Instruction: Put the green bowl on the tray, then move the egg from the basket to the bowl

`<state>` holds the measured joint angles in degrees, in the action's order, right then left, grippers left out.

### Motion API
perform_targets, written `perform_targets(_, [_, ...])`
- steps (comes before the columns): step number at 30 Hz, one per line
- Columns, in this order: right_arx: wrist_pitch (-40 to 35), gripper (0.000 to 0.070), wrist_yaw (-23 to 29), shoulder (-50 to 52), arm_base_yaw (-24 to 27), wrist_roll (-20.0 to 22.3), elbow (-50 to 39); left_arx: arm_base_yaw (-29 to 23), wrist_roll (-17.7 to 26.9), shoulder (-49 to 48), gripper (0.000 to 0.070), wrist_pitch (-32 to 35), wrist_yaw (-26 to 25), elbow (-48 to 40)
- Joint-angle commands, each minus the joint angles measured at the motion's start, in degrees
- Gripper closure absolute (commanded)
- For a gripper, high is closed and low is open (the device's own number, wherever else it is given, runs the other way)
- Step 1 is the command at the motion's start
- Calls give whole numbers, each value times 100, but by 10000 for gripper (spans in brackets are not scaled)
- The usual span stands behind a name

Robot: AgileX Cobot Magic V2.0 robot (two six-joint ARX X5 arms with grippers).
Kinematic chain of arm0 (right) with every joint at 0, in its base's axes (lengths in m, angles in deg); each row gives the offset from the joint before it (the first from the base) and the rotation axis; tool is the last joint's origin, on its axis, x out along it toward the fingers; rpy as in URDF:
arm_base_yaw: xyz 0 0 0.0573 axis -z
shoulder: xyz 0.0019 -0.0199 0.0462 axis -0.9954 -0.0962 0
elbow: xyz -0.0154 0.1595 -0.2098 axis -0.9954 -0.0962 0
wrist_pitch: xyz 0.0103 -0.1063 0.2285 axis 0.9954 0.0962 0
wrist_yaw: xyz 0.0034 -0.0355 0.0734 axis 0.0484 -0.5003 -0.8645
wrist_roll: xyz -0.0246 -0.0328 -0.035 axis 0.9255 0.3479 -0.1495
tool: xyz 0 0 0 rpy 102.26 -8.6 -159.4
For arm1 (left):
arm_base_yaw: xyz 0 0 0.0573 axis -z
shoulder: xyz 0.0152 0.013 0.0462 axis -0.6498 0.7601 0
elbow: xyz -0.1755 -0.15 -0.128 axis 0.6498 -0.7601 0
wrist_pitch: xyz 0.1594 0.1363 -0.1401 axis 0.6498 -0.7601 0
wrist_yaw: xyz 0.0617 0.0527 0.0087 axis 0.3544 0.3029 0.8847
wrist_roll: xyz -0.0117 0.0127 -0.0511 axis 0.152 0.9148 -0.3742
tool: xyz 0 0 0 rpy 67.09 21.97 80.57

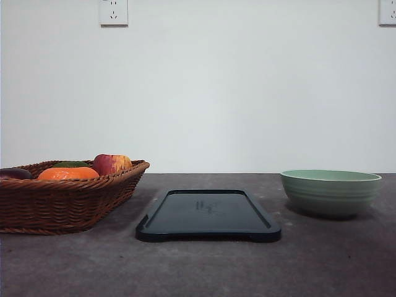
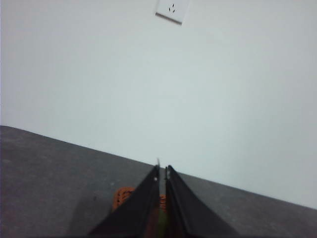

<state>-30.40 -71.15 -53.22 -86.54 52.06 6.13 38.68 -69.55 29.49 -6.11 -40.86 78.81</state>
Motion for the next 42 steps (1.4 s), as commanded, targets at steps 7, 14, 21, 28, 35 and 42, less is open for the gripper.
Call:
perform_targets(7, [104,694,-360,-708,4,309,602,-7,251,533,691,-665,20,850])
perform_targets(14, [762,694,-743,-1832,4,535,1477,-4,257,1338,691,-1497,-92,1775])
perform_targets(21, [1314,694,-1304,-3029,4,634,2354,0,262,2330,691,-2263,-663,2719])
perform_targets(28, [1794,694,-1508,-4034,4,832,3060,0,330,3444,691,-3112,-1063,3618])
perform_targets(35, [2734,694,-1510,-4827,4,1195,3715,0,931,4527,691,-4139,-1235,4496])
perform_targets(42, [3477,693,-1512,-5296,4,1606,4165,0,1339,5250,691,-4789,-1271,5053])
